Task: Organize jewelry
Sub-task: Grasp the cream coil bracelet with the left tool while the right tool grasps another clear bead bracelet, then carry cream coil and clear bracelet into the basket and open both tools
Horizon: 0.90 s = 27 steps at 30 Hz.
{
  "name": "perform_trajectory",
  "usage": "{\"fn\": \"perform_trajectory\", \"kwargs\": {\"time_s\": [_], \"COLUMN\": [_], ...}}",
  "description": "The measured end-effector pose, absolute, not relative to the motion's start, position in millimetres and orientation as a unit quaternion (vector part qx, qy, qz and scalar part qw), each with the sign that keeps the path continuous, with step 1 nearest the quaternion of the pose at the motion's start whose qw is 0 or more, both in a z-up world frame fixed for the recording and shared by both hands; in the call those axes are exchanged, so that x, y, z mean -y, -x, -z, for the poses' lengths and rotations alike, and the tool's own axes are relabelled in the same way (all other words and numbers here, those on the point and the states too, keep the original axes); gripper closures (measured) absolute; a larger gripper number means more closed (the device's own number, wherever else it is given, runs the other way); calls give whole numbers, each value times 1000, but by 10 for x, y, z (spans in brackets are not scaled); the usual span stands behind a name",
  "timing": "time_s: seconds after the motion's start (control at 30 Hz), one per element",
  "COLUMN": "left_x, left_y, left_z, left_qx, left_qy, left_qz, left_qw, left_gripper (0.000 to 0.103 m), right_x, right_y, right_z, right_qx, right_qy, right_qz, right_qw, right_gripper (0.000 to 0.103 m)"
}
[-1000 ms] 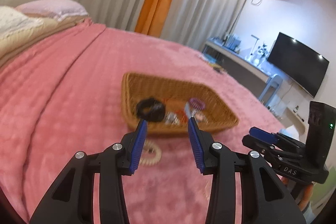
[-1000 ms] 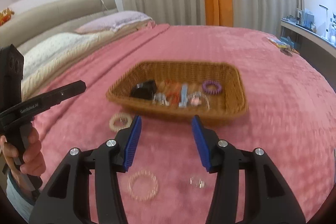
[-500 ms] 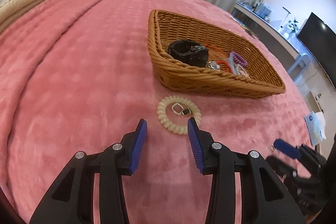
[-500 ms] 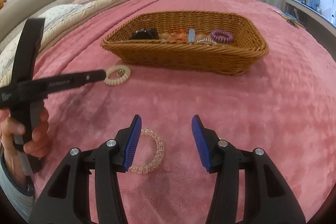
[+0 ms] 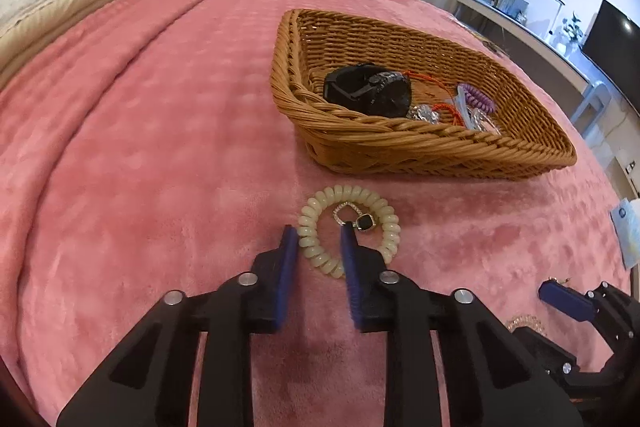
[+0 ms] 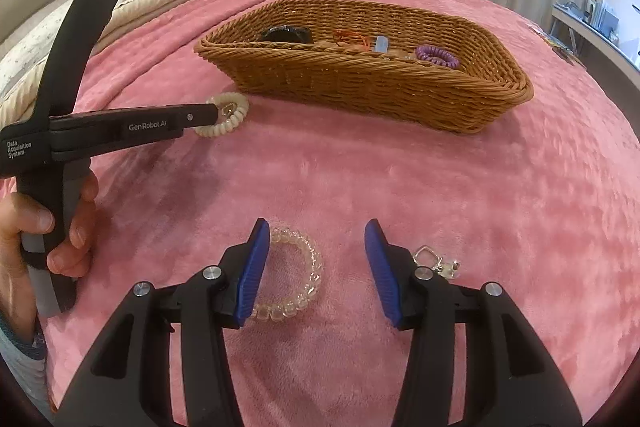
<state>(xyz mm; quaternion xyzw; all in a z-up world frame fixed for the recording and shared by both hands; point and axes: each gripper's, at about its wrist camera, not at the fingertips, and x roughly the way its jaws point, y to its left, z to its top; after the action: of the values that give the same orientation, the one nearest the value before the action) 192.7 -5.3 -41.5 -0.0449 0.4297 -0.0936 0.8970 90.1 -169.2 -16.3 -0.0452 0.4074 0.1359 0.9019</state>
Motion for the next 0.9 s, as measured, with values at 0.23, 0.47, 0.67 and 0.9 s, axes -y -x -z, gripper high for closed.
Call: {"fn": "perform_trajectory", "kwargs": {"time_s": [0.23,0.47,0.67,0.9], "left_x": [65,67,12,53], "left_y": [-1787,-1482,-1087,-804], "left_z": [411,361,207,-186], "left_qx": [-427,-421,-387,-339], "left_qy": [38,51,75,79], "left_qz": [100,114,142,165], "left_qw": [898,898,908,923], "left_gripper": [93,94,94,94], "right_x": [1583,1664,1752,1892], "right_y": [-858,-717,-609,-508], "right_z": [202,149,11,-373], "right_qx": [-412,-393,-366,-329], "right_qy": [75,55,33,-14], "right_qz": [-137,-155,-165,-181], "right_qw": [898,905,915,927], "right_gripper": [89,94,94,94]}}
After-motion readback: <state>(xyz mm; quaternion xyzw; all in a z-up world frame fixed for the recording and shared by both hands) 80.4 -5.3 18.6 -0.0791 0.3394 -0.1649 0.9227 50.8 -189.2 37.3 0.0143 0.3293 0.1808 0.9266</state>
